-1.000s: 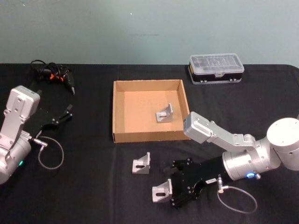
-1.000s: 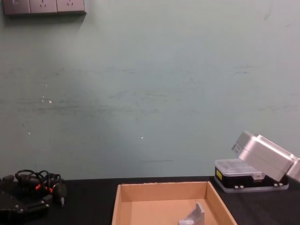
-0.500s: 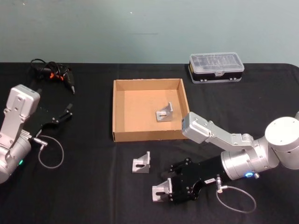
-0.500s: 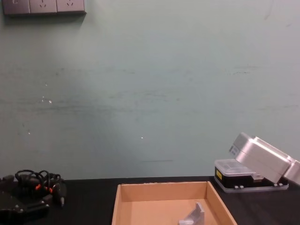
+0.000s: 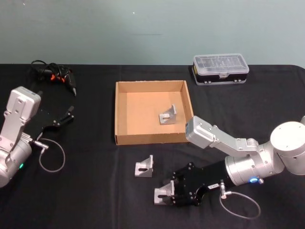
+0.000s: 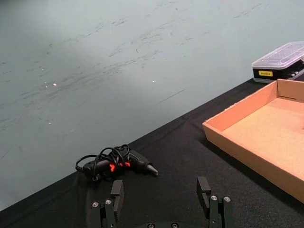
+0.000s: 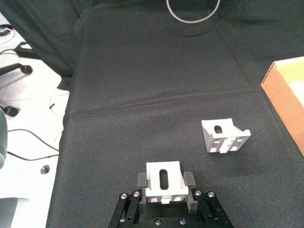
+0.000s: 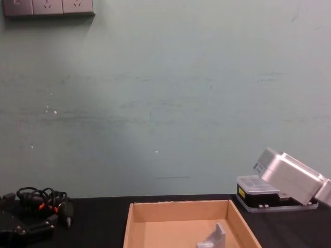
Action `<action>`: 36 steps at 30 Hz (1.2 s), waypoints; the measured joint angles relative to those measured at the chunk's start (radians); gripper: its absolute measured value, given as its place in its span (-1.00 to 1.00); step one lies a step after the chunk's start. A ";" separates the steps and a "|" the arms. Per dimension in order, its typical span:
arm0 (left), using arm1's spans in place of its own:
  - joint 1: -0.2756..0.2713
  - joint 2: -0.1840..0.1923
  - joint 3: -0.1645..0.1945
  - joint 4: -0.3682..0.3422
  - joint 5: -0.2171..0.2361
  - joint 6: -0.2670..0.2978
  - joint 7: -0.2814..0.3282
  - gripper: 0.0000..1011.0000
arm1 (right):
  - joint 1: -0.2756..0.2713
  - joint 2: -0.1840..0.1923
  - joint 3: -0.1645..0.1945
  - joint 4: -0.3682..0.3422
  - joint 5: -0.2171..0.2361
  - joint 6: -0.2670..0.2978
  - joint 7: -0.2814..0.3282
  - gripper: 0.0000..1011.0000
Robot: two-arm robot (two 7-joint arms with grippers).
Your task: Use one hand to pick up the angle iron from the table and place it into the box.
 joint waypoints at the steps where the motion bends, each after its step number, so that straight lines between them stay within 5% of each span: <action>1: 0.000 0.000 0.000 0.000 0.000 0.000 0.000 1.00 | -0.001 0.001 0.001 -0.002 0.001 -0.001 -0.002 -0.11; 8: 0.000 0.000 0.000 0.000 0.000 0.000 0.000 1.00 | -0.019 0.022 0.057 -0.076 0.027 -0.009 -0.064 -0.11; 16: 0.000 0.000 0.000 0.000 0.000 0.000 0.000 1.00 | -0.049 0.001 0.170 -0.160 0.044 -0.011 -0.250 -0.11; 27: 0.000 0.000 0.000 0.000 0.000 0.000 0.000 1.00 | -0.047 -0.169 0.227 -0.048 0.008 0.019 -0.443 -0.11; 36: 0.000 0.000 0.000 0.000 0.000 0.000 0.000 1.00 | -0.046 -0.285 0.263 0.071 0.017 0.073 -0.527 -0.11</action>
